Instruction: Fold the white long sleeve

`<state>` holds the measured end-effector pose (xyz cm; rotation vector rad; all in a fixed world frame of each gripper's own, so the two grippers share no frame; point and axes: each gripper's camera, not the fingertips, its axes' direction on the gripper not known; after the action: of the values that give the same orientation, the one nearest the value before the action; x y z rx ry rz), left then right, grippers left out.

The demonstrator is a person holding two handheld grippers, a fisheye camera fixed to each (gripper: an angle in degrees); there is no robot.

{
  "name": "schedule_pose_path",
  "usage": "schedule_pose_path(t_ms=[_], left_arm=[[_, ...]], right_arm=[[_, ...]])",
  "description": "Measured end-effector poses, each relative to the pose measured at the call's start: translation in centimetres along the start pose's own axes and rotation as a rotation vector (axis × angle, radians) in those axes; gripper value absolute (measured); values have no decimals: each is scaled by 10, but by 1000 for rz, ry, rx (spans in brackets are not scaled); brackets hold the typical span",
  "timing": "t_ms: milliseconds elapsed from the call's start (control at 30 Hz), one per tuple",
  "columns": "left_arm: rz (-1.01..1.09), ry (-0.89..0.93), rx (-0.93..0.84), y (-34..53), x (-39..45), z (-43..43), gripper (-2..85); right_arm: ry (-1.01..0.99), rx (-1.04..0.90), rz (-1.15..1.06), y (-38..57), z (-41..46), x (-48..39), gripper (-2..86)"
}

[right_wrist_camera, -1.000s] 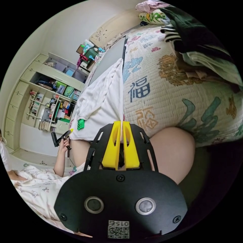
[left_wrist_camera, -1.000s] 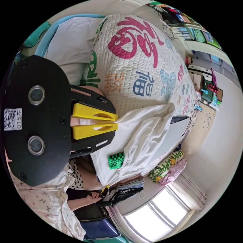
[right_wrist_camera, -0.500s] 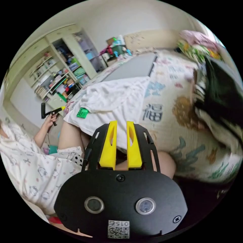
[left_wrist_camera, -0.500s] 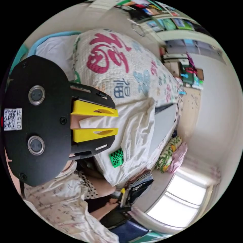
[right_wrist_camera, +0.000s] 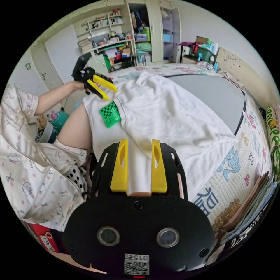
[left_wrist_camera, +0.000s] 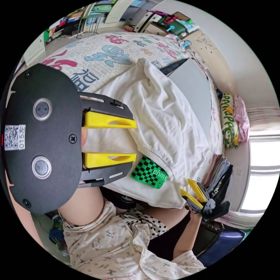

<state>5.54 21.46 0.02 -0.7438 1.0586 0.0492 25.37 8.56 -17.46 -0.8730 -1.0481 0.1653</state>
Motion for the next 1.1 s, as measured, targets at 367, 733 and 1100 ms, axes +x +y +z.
schedule_pose_path(t_ms=[367,733,1100], left_arm=[[-6,321,-19,-30,-73,-13,1],[-706,8,943,-148,-217,-130,73],[-413,88,491,24,-6,-81,109]], right_arm=[[-131,-61,95,7,-4,69,8],[156,670,710,-147,-165,351,39],[-380,290,347,44,-14,182,73]])
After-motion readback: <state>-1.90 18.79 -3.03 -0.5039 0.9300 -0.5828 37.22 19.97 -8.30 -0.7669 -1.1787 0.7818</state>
